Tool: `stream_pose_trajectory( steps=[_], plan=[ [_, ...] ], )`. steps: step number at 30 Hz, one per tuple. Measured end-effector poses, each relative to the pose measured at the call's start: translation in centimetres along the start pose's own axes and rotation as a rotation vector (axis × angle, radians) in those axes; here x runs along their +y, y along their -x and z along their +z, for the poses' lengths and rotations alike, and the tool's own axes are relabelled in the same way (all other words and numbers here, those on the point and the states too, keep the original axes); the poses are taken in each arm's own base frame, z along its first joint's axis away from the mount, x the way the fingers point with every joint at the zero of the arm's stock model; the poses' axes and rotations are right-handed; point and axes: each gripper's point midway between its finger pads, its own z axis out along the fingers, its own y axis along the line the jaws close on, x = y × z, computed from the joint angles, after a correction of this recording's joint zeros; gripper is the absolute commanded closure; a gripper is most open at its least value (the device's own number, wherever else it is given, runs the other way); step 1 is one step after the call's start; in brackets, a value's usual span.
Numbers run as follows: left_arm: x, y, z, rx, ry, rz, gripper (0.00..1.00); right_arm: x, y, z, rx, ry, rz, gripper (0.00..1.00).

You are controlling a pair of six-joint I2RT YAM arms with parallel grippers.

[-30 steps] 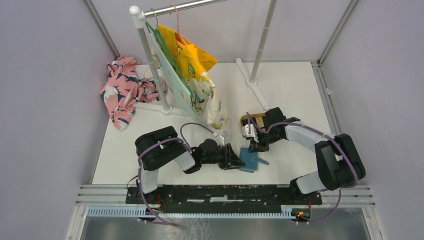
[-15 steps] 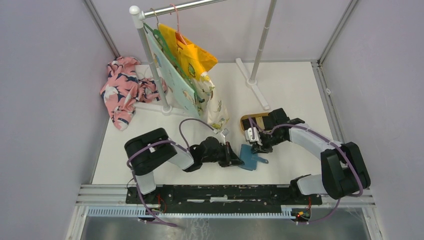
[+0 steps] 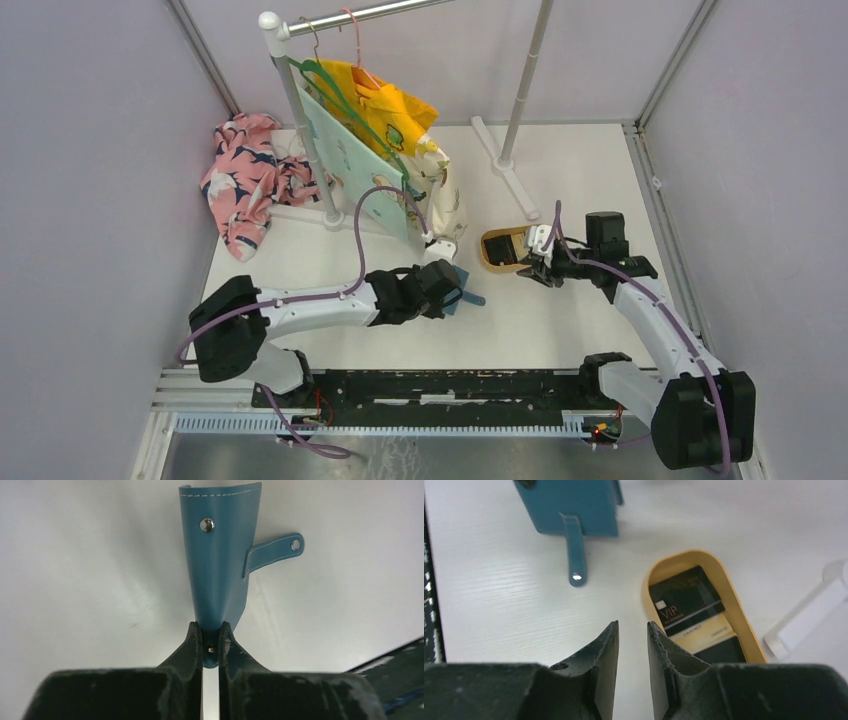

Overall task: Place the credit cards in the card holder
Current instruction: Close the card holder at the center of the board.

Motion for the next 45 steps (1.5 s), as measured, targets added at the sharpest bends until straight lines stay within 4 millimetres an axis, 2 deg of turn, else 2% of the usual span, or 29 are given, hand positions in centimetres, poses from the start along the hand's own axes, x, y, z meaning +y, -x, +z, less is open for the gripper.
stream_pose_trajectory(
  steps=[3, 6, 13, 17, 21, 26, 32, 36, 40, 42, 45],
  plan=[
    [2.7, -0.5, -1.6, 0.037, 0.163, 0.120, 0.98, -1.5, -0.8, -0.7, -0.003, -0.088, 0.085, 0.66],
    [3.6, -0.6, -3.5, 0.055, 0.273, 0.235, 0.98, -2.2, -1.2, -1.0, -0.006, -0.130, 0.138, 0.66],
    [2.6, 2.1, -6.8, -0.025, 0.432, 0.443, 0.98, -2.6, -1.2, -0.9, -0.016, -0.146, 0.178, 0.66],
    [1.6, 3.2, -8.0, -0.084, 0.486, 0.527, 0.98, -2.6, -1.4, -0.8, -0.013, -0.145, 0.192, 0.66],
    [0.7, 2.3, -7.4, -0.104, 0.524, 0.633, 0.98, -2.7, -1.5, -0.8, -0.008, -0.147, 0.196, 0.66],
    [-0.1, -1.1, -4.8, -0.082, 0.606, 0.830, 0.97, -2.9, -1.6, -0.8, -0.007, -0.153, 0.200, 0.66],
    [-1.4, -4.3, -3.2, -0.041, 0.584, 0.931, 0.77, -2.9, -1.8, -0.8, -0.004, -0.151, 0.208, 0.66],
    [-2.7, -5.7, -2.4, -0.019, 0.504, 0.904, 0.50, -2.9, -1.9, -0.8, -0.004, -0.151, 0.208, 0.65],
    [-3.4, -7.6, -1.2, 0.027, 0.420, 0.863, 0.32, -2.8, -1.9, -0.8, -0.004, -0.149, 0.209, 0.65],
    [-3.6, -8.2, -1.0, 0.043, 0.393, 0.859, 0.27, -2.8, -1.9, -0.7, -0.007, -0.143, 0.204, 0.65],
    [-4.7, -8.3, -1.5, 0.051, 0.314, 0.808, 0.26, -2.4, -1.9, -0.6, -0.012, -0.119, 0.187, 0.65]
  ],
)
